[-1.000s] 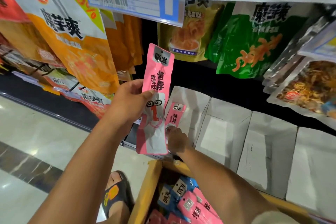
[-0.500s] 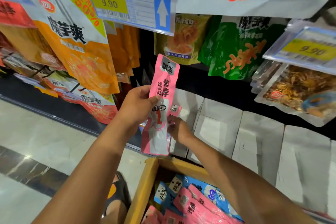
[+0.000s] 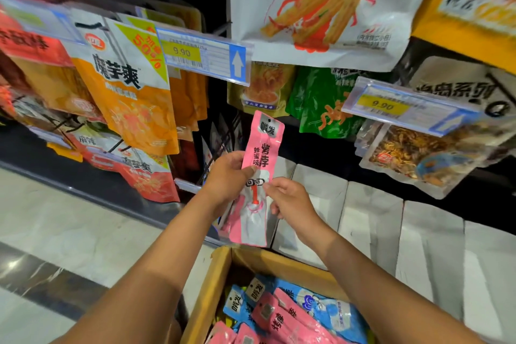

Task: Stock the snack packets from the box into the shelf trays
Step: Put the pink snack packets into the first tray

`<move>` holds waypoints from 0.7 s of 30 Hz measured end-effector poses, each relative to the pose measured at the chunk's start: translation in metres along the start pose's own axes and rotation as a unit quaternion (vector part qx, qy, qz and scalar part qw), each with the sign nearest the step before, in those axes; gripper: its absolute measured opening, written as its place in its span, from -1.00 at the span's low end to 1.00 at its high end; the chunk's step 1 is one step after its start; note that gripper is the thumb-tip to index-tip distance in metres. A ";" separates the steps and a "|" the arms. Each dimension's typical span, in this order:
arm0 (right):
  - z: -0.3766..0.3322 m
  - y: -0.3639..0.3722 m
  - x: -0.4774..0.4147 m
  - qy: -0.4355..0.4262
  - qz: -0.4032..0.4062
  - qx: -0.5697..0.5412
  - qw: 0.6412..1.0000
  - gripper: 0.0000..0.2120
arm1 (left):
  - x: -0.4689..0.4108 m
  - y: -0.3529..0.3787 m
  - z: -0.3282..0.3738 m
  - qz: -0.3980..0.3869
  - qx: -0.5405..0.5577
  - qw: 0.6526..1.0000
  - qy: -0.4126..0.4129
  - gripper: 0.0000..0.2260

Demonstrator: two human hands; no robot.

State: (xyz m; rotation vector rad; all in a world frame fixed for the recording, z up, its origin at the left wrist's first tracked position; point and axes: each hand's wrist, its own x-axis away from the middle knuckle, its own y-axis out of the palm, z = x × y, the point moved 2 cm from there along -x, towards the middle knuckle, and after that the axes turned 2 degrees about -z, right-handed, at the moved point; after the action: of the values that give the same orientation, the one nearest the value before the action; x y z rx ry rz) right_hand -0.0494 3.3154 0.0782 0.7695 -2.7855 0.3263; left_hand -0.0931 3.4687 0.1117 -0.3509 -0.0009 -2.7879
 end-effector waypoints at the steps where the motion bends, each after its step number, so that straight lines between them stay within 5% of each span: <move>1: 0.003 -0.002 0.000 0.007 0.000 -0.001 1.000 -0.84 | 0.001 0.002 -0.002 -0.001 -0.006 1.000 0.007 -0.82; 7: 0.019 -0.023 -0.014 0.042 0.026 -0.055 0.997 -0.86 | 0.020 0.008 -0.027 0.020 -0.194 0.979 0.056 -0.72; 12: 0.055 -0.042 -0.045 0.089 0.063 -0.008 0.994 -0.87 | 0.050 0.004 -0.086 0.002 -0.441 0.888 0.132 -0.64; 21: 0.124 -0.015 -0.096 0.229 0.034 0.011 0.973 -0.84 | 0.074 0.004 -0.222 -0.071 -0.567 0.820 0.024 -0.43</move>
State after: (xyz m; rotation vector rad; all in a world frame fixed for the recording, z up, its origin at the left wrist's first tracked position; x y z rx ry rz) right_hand 0.0184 3.3149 -0.0639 0.5230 -2.3769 0.4789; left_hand -0.2132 3.4319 -0.0860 -0.5382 1.7329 -2.5745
